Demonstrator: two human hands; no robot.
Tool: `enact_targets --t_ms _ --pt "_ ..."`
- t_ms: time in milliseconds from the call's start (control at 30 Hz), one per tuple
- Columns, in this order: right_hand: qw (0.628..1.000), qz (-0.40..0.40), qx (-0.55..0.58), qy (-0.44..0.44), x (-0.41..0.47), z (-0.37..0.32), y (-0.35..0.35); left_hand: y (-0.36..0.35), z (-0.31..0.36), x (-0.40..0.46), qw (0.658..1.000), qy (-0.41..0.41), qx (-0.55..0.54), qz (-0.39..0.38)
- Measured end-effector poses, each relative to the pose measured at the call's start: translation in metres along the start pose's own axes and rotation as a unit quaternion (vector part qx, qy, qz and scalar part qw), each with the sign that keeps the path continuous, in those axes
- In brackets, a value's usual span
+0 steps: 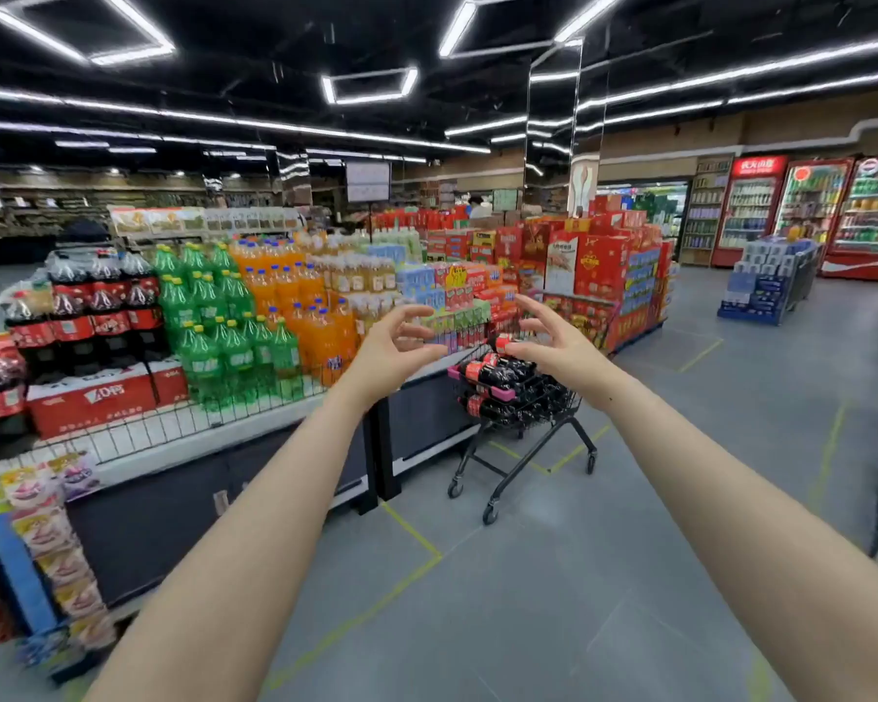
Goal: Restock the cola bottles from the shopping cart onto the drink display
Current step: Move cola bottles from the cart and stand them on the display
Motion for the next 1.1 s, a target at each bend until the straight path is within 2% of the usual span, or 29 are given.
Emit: enact_targets --t_ms 233,500,633,833,1100 --pt "0.995 -0.017 0.04 -0.092 0.034 0.123 -0.017 -0.054 -0.124 0.042 0.994 0.084 -0.017 -0.062" --pt "0.98 -0.029 0.068 -0.184 0.126 0.261 -0.047 -0.054 -0.282 0.11 0.985 0.131 -0.004 -0.115" --pt "0.974 -0.007 0.079 -0.214 0.208 0.313 -0.052 -0.024 -0.361 0.181 0.981 0.148 -0.008 -0.124" --pt "0.953 0.025 0.109 -0.282 0.307 0.377 -0.051 0.015 -0.446 0.298 0.972 0.145 -0.004 -0.183" --pt "0.939 0.076 0.117 -0.313 0.436 0.459 0.005 0.028 -0.535 0.464 0.969 0.14 -0.019 -0.203"
Point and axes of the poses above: each hand's wrist, its own x-axis towards the middle knuckle, its own y-axis out of the back of the hand, z = x × y, the point moved 7 cm from there along x, towards the middle knuckle, and after that the axes turned 12 degrees about -z, right-handed, at the moved point
